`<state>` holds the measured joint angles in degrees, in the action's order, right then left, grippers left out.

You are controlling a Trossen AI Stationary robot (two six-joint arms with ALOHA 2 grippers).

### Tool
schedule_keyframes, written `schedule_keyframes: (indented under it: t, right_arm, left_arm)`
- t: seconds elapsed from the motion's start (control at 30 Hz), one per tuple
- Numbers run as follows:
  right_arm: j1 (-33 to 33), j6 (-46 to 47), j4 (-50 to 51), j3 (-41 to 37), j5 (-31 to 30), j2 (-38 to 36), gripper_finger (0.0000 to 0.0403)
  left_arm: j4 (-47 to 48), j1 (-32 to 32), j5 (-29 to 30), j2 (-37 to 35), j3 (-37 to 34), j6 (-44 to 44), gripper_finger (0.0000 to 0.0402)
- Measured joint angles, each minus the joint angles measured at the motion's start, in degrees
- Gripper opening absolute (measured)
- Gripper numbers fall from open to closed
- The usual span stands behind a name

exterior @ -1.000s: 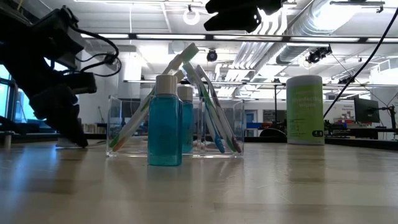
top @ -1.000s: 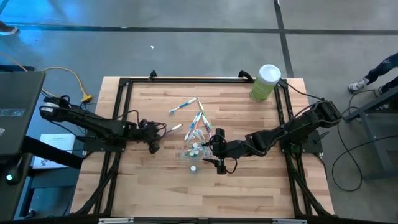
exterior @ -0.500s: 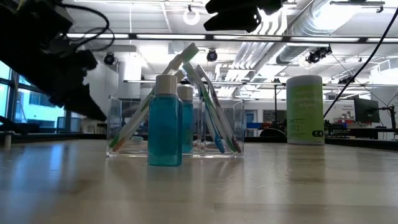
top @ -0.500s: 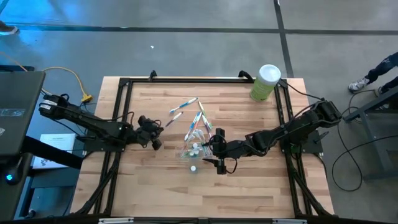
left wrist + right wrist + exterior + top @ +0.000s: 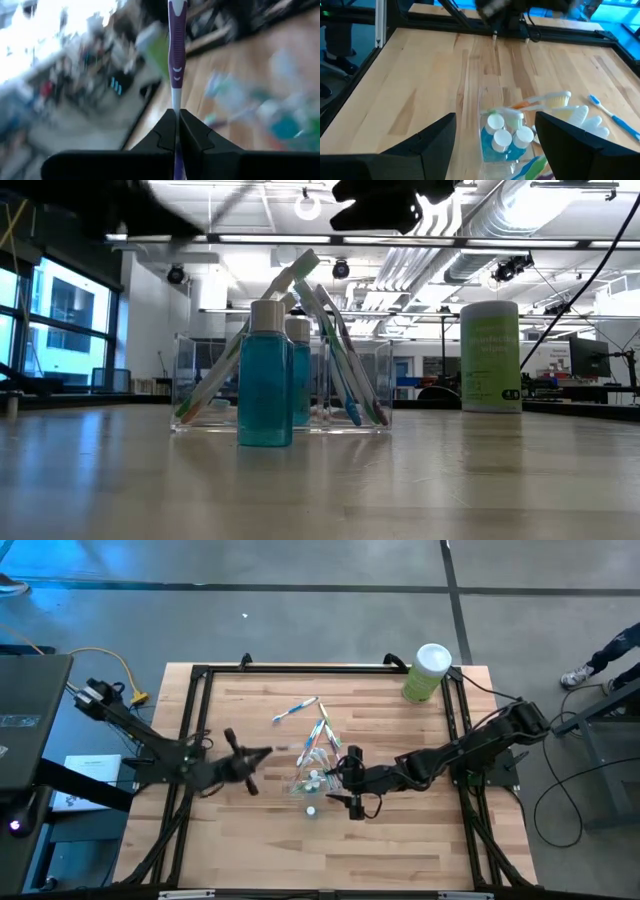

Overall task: Pick & Place toothbrushing station
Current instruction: Put the violet toothbrush into the transparent organizer

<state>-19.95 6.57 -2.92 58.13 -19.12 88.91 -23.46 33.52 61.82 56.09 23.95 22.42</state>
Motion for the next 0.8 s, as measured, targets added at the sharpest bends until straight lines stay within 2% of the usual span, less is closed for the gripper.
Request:
schedule_keyframes:
  t: [0.17,0.27,0.33,0.4,0.5,0.63,0.8]
  right_arm:
    - [-0.67,6.91,4.17,0.02,-1.49,-2.99,0.0262]
    - [-0.73,12.22,8.1,0.0,-0.99,-6.2,0.0253]
    - [-0.59,15.4,8.03,0.02,2.19,-8.29,0.0244]
    - [-0.12,17.44,7.43,0.06,5.59,-9.82,0.0235]
    - [0.23,19.23,5.09,0.06,9.62,-10.31,0.0223]
    - [0.21,21.91,2.5,0.06,14.89,-9.08,0.0214]
    - [0.06,23.75,1.15,0.04,18.26,-7.07,0.0215]
  left_arm:
    - [-20.57,7.08,-0.11,6.83,0.04,24.02,0.0003]
    - [-27.52,8.56,-0.19,12.79,0.04,37.45,0.0003]
    - [-30.64,8.44,-0.21,17.34,0.19,45.13,0.0003]
    - [-30.82,7.41,-2.61,21.24,1.18,47.47,0.0003]
    - [-31.92,5.51,-10.3,27.43,4.14,49.99,0.0003]
    - [-39.77,4.71,-8.29,36.96,11.37,62.01,0.0003]
    - [-38.87,1.42,-8.26,43.01,19.04,65.77,0.0003]
